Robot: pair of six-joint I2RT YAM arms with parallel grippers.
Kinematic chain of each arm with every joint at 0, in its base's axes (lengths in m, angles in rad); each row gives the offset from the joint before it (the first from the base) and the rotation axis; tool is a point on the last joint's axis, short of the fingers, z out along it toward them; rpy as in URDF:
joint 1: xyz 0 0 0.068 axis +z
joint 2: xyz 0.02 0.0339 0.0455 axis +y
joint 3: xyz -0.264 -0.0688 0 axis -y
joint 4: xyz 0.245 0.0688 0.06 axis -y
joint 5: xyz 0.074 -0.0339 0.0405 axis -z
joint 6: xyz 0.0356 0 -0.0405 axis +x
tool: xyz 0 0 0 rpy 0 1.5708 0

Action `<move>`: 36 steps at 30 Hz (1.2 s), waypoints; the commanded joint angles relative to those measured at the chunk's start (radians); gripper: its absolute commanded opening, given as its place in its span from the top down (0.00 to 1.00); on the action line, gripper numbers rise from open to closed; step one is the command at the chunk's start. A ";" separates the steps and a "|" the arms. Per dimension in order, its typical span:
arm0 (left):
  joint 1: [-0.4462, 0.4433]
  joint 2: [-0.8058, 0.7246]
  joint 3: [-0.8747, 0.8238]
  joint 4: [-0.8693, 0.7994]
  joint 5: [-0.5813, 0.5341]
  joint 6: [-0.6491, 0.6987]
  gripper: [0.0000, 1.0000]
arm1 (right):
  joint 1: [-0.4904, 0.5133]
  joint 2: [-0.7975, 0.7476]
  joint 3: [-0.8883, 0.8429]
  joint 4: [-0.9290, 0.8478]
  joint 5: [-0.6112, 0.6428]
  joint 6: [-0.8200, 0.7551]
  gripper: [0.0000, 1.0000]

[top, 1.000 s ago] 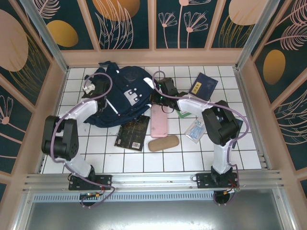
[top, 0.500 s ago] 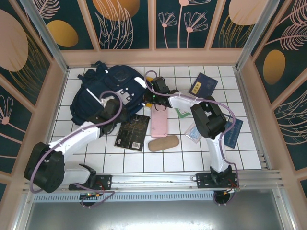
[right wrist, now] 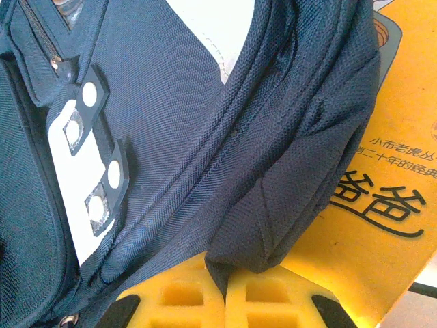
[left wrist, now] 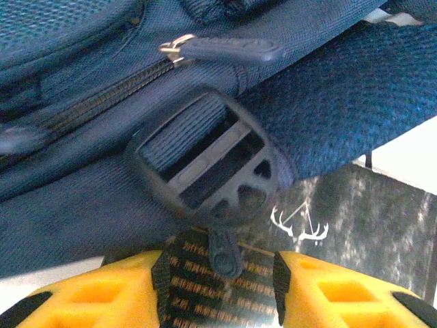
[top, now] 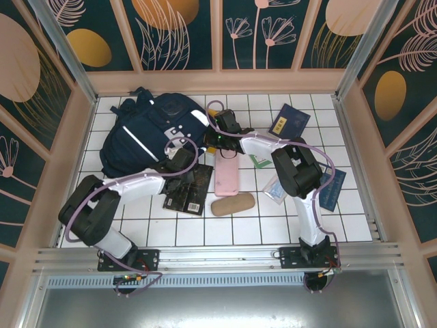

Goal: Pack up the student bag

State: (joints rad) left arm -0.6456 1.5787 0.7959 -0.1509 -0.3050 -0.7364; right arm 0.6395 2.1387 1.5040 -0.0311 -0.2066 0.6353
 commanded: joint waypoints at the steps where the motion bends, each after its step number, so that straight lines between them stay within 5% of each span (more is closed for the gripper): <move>1: -0.001 0.043 0.047 -0.018 -0.051 0.017 0.55 | 0.033 -0.005 0.004 -0.016 -0.046 0.009 1.00; 14: -0.001 0.196 0.117 -0.095 -0.139 -0.005 0.67 | 0.043 -0.016 -0.007 -0.013 -0.042 0.014 1.00; 20: 0.000 0.184 0.121 -0.120 -0.180 -0.020 1.00 | 0.045 -0.023 -0.011 -0.019 -0.034 0.012 1.00; 36: 0.075 -0.098 -0.006 -0.298 -0.210 -0.095 1.00 | -0.028 -0.086 -0.057 -0.010 0.009 0.001 1.00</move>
State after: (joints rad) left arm -0.6193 1.5402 0.8490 -0.3336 -0.4610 -0.7948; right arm 0.6491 2.1082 1.4712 -0.0299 -0.2108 0.6392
